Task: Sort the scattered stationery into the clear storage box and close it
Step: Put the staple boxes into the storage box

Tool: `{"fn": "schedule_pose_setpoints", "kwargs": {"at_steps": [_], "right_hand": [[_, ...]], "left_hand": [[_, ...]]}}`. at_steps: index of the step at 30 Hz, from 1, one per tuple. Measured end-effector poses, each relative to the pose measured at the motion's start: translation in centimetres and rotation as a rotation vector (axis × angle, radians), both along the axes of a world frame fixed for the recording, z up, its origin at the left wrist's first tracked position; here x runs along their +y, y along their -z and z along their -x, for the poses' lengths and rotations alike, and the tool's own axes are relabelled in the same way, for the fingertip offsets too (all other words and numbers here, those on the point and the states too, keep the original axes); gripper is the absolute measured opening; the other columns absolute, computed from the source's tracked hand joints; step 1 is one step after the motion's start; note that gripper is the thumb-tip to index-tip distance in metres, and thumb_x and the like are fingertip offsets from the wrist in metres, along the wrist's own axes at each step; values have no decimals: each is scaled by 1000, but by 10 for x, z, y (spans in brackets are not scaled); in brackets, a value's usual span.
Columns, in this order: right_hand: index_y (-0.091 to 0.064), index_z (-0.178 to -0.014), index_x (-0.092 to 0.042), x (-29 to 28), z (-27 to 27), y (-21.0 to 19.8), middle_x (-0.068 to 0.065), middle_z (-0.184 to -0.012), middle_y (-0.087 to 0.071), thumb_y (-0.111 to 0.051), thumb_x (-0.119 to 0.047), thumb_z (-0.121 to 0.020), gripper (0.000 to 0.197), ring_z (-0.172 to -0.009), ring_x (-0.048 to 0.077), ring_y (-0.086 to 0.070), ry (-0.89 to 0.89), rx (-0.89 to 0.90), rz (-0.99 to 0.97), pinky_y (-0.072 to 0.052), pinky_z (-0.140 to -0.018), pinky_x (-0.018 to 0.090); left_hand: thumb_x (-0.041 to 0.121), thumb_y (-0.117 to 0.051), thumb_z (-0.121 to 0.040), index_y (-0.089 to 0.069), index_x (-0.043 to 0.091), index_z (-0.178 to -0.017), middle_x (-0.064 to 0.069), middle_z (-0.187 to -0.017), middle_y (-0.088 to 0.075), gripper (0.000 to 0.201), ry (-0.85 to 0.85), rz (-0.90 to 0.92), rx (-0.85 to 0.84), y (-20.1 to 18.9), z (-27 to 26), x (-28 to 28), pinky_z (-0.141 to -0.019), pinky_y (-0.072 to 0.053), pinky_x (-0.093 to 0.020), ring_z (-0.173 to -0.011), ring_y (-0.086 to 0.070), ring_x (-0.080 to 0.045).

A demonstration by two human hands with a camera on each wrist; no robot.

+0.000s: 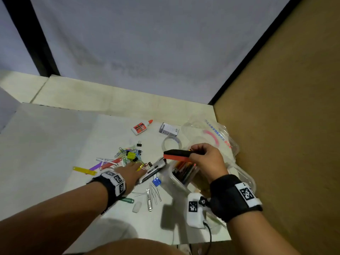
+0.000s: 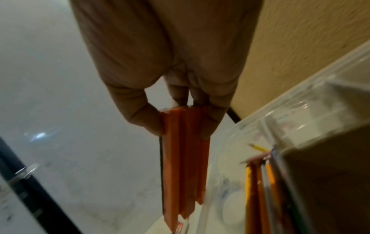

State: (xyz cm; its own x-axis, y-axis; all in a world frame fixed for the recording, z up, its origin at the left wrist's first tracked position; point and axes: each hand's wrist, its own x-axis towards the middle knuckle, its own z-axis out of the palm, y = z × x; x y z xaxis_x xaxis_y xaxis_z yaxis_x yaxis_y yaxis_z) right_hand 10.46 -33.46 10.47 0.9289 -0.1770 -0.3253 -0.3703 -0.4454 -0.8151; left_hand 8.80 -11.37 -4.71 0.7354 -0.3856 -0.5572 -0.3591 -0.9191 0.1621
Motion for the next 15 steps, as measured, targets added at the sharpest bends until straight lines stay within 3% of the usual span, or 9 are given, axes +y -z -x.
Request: {"fn": "schedule_pose_setpoints", "kwargs": {"at_steps": [2,5,9,12,13,15], "right_hand": [[-65,-78,-14,-24,5,-6,5,-80,-65,-64,7,-74,21,-79,20,-61,32,-17,-2,-52,-80,34],[-63,-70,-16,-60,9,-22,2,-74,-63,-63,10,-74,27,-72,15,-58,78,-45,21,-48,-68,23],[-61,-62,-14,-112,13,-43,-2,-73,-57,-59,10,-72,26,-70,16,-52,26,-68,316,-39,-59,25],[-67,-75,4,-137,15,-53,3,-95,-54,-56,9,-75,13,-87,15,-48,-76,9,635,-43,-75,28],[-68,-79,5,-143,16,-52,5,-104,-54,-55,9,-76,14,-91,16,-48,-96,41,701,-44,-83,30],[-69,-80,3,-152,17,-44,5,-117,-55,-56,9,-77,15,-98,20,-52,-113,79,779,-43,-86,29]], "left_hand": [[9,-48,-89,-9,29,-150,-2,-160,-3,75,-1,-22,2,7,-3,-11,-113,-31,-44,-146,-10,-26],[7,-44,-88,0,30,-150,2,-160,4,80,-30,-71,44,17,-2,-20,-115,-27,-44,-148,-7,-25],[6,-45,-84,10,33,-149,3,-160,10,89,-51,-81,17,31,3,-20,-117,-25,-47,-148,-5,-25],[8,-43,-85,13,34,-148,4,-160,11,88,-66,-79,24,31,5,-21,-117,-25,-47,-148,-5,-25],[8,-44,-86,12,34,-148,4,-160,11,88,-73,-75,29,30,4,-22,-117,-26,-47,-148,-5,-25],[9,-45,-87,8,33,-149,5,-160,8,85,-92,-69,27,28,3,-25,-115,-30,-43,-148,-8,-23]]}}
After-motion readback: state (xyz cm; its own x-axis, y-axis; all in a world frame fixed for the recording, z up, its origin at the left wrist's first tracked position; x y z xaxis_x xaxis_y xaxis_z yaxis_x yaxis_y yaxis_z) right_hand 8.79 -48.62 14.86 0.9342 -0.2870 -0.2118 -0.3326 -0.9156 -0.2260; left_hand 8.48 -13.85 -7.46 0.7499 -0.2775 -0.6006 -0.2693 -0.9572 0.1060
